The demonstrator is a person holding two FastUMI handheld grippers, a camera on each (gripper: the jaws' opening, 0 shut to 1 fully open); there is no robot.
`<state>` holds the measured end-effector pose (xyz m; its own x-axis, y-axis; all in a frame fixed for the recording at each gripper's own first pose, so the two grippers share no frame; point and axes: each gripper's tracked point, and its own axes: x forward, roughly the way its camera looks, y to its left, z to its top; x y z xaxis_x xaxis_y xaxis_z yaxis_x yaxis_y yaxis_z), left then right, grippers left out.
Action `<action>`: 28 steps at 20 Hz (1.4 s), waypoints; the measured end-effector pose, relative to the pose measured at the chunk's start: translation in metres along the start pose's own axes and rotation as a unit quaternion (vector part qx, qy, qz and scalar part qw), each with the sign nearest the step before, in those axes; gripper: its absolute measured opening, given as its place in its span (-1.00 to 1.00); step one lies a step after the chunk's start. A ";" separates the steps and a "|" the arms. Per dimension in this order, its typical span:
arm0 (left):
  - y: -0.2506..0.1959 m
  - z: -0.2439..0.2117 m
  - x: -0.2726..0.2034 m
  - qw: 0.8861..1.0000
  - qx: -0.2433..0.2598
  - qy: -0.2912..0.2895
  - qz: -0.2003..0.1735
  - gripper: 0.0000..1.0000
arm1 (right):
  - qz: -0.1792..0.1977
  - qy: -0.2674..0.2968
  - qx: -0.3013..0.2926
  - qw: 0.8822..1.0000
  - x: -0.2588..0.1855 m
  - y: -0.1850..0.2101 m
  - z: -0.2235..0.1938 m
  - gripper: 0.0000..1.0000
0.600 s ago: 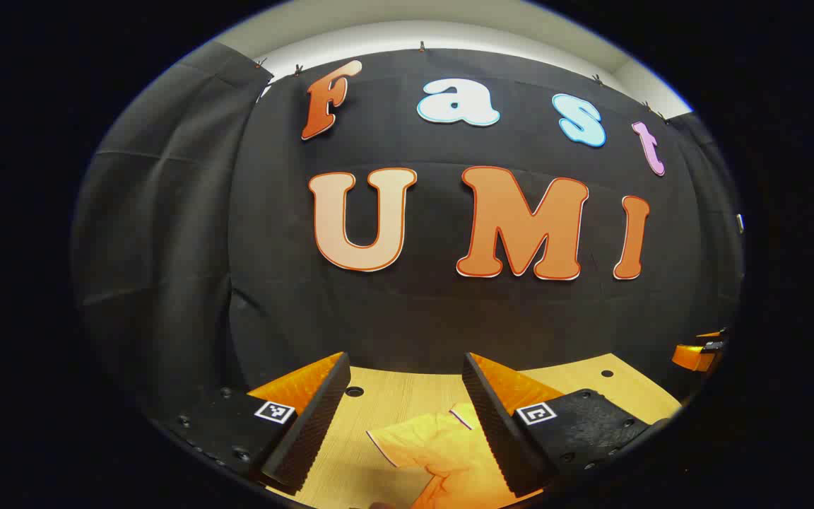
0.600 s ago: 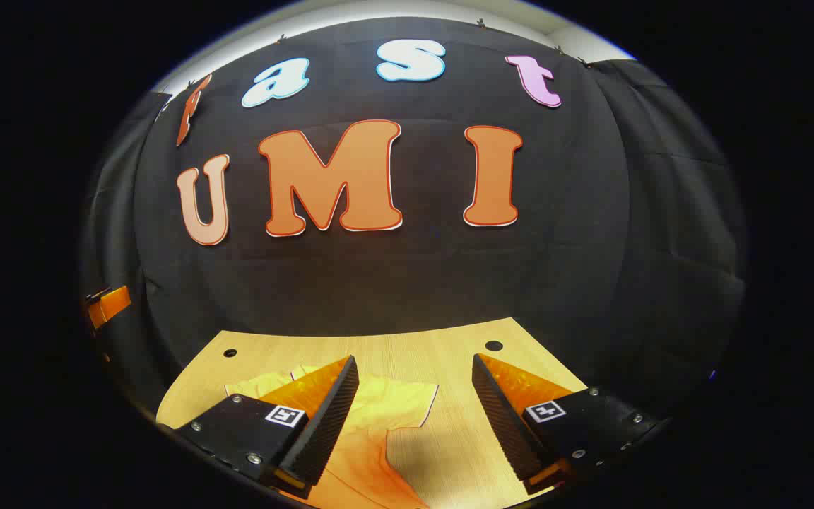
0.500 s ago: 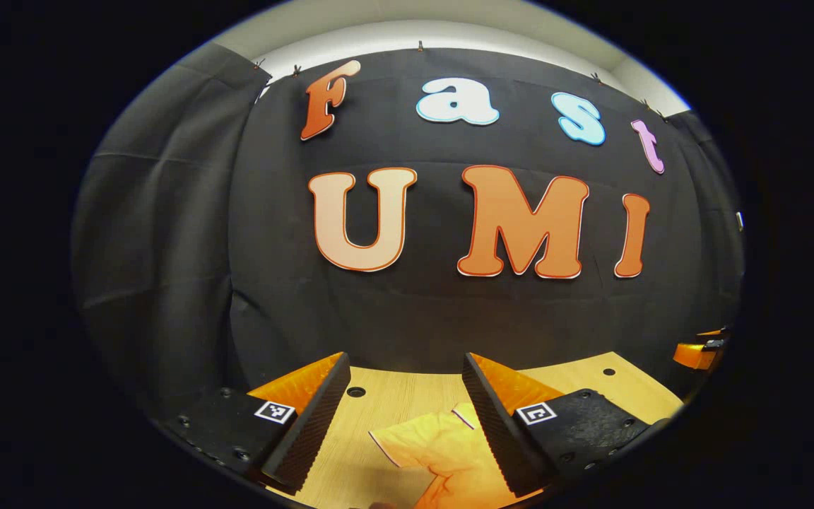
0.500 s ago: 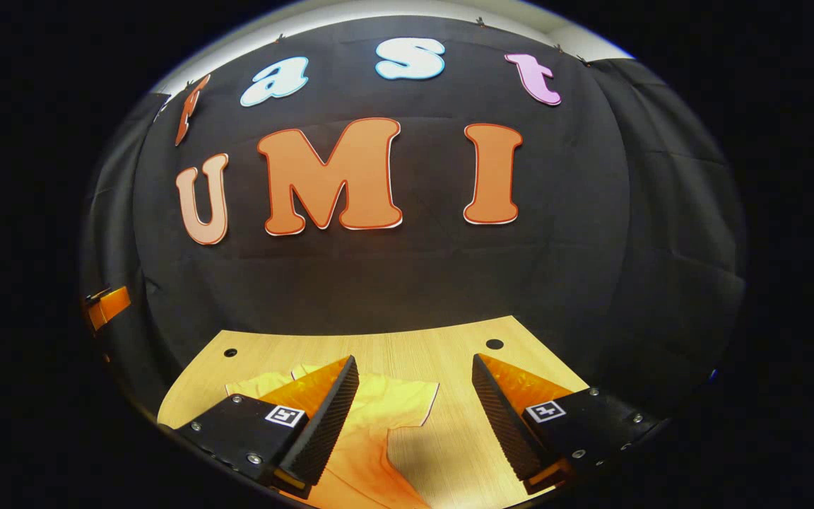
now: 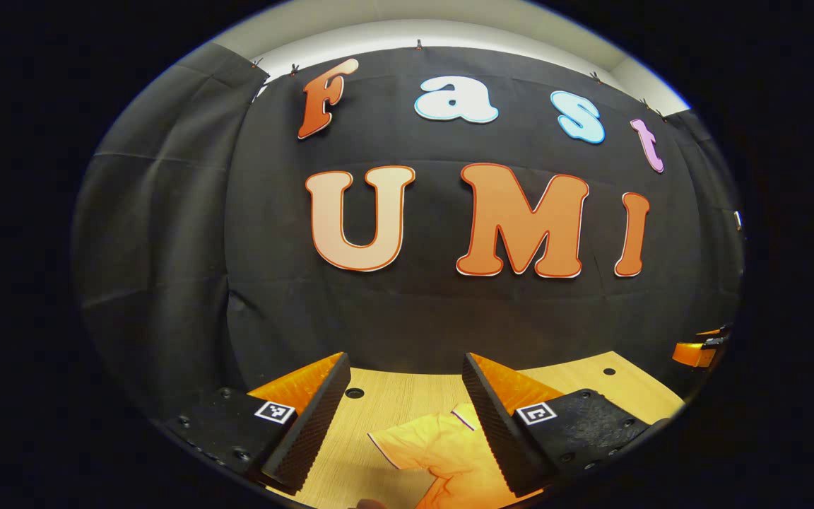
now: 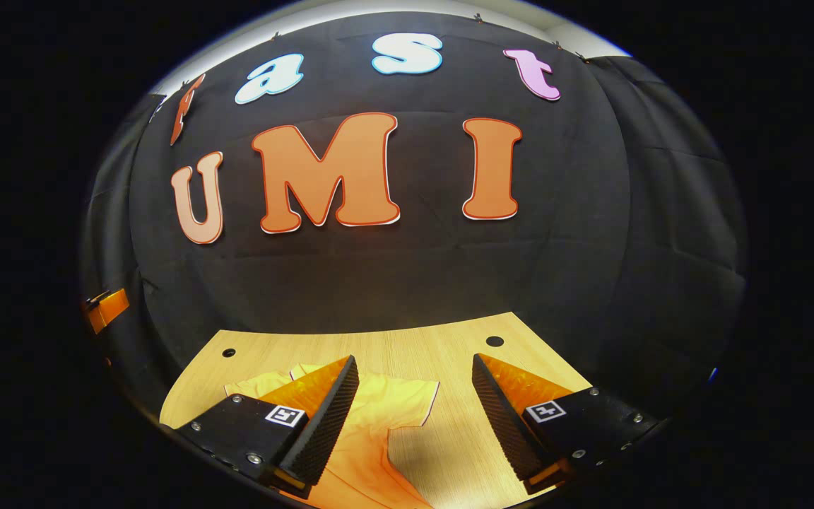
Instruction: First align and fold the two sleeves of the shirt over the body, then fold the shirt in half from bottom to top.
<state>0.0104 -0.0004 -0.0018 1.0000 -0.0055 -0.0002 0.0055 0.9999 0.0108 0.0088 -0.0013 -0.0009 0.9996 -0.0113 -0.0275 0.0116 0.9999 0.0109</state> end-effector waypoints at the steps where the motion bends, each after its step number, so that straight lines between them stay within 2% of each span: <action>1: -0.001 0.001 0.000 1.000 0.001 0.000 -0.001 0.96 | -0.001 0.001 0.001 1.000 0.001 -0.001 0.000 0.95; 10: -0.001 -0.008 0.008 1.000 -0.006 0.008 -0.003 0.95 | -0.002 0.031 -0.006 1.000 0.012 0.001 -0.012 0.95; 15: 0.002 -0.017 0.017 1.000 -0.002 0.018 -0.007 0.95 | 0.022 0.093 0.004 0.995 0.037 0.009 -0.031 0.95; 17: 0.004 -0.020 0.019 1.000 -0.004 0.022 -0.006 0.96 | 0.013 0.119 0.002 0.993 0.054 0.005 -0.037 0.96; 25: 0.027 -0.041 0.028 0.999 -0.011 0.041 0.021 0.96 | -0.008 0.222 -0.012 0.975 0.119 -0.002 -0.073 0.95; 28: 0.038 -0.047 0.029 0.998 -0.012 0.047 0.034 0.96 | -0.008 0.271 -0.007 0.963 0.145 -0.004 -0.095 0.97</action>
<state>0.0393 0.0379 -0.0485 0.9936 0.0629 -0.0934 -0.0641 0.9979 -0.0096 0.1514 -0.0062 -0.1000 0.8387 -0.0232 -0.5442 0.0230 0.9997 -0.0072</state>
